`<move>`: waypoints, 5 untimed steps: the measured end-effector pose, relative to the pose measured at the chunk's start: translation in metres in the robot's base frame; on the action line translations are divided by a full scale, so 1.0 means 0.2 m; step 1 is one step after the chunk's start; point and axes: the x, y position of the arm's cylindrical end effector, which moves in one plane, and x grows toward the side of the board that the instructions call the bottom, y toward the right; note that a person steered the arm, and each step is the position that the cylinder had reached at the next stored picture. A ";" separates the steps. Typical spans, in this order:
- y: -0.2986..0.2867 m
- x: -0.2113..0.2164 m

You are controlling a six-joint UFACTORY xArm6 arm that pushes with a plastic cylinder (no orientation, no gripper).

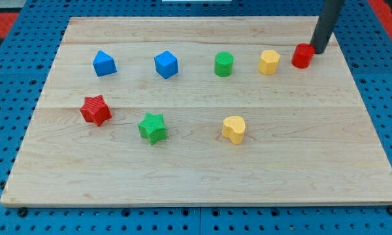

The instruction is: Slide the red circle diagonally to the top right of the heart

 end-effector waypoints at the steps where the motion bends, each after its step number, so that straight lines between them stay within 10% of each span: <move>1: 0.01 -0.10; 3: -0.23 -0.38; 5: -0.21 -0.14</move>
